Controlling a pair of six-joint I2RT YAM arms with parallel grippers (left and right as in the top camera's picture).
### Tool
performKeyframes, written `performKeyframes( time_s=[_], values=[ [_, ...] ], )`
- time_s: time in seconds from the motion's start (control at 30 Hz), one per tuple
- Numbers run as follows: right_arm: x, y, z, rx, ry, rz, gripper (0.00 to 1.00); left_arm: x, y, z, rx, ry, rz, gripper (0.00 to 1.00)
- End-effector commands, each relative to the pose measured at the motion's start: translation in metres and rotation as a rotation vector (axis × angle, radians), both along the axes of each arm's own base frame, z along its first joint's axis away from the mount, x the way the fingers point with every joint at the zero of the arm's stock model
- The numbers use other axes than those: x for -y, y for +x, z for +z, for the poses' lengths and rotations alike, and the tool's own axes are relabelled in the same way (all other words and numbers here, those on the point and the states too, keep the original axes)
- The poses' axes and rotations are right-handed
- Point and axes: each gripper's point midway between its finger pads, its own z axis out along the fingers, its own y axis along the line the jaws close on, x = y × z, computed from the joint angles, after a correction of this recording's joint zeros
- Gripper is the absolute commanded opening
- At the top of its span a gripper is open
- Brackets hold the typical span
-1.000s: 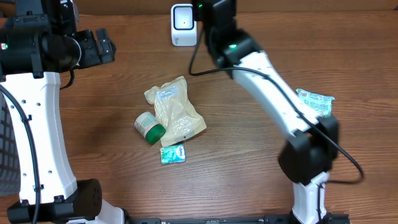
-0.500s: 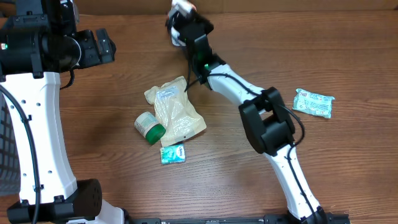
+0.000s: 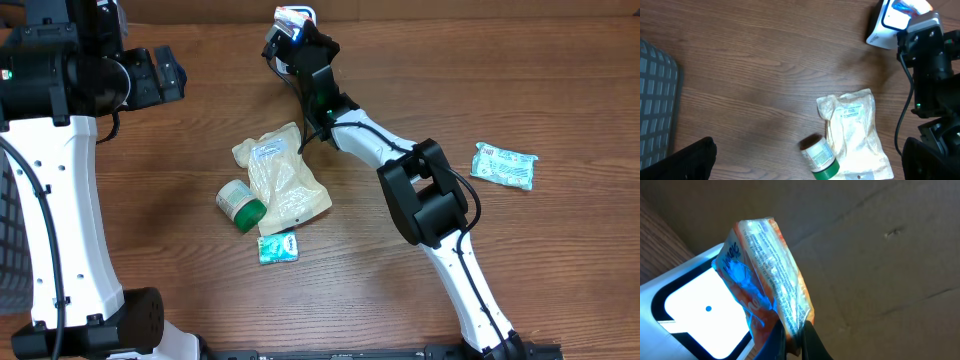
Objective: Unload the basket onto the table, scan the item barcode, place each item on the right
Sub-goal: 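Carry the Kleenex pack right and release it beside the wipes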
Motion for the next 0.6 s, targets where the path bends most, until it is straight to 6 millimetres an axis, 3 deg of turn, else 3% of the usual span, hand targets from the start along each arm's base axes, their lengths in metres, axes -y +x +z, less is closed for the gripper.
performKeyframes(
  time_s=[0.0, 0.1, 0.2, 0.27, 0.4, 0.43, 0.57],
  values=[
    [-0.011, -0.004, 0.019, 0.025, 0.08, 0.007, 0.04, -0.001, 0.002, 0.002, 0.01, 0.003, 0.013, 1.0],
    [-0.01, -0.005, 0.024, 0.023, 0.136, 0.0, 0.04, -0.001, 0.002, 0.002, 0.01, 0.003, 0.013, 0.99],
    [-0.006, -0.007, 0.045, 0.027, 0.287, -0.027, 0.04, -0.001, 0.002, 0.002, 0.01, 0.003, 0.013, 1.0],
    [-0.004, -0.011, 0.067, 0.012, 0.437, -0.042, 0.04, -0.001, 0.002, 0.002, 0.01, 0.003, 0.013, 1.0],
    [0.006, -0.025, 0.119, -0.01, 0.573, -0.064, 0.04, -0.001, 0.002, 0.002, 0.01, 0.003, 0.013, 1.0],
    [0.013, -0.037, 0.144, -0.043, 0.643, -0.082, 0.04, -0.001, 0.002, 0.002, 0.01, 0.003, 0.013, 1.0],
    [0.033, -0.076, 0.185, -0.188, 0.854, -0.138, 0.04, -0.001, 0.002, 0.002, 0.01, 0.003, 0.013, 1.0]
  ],
)
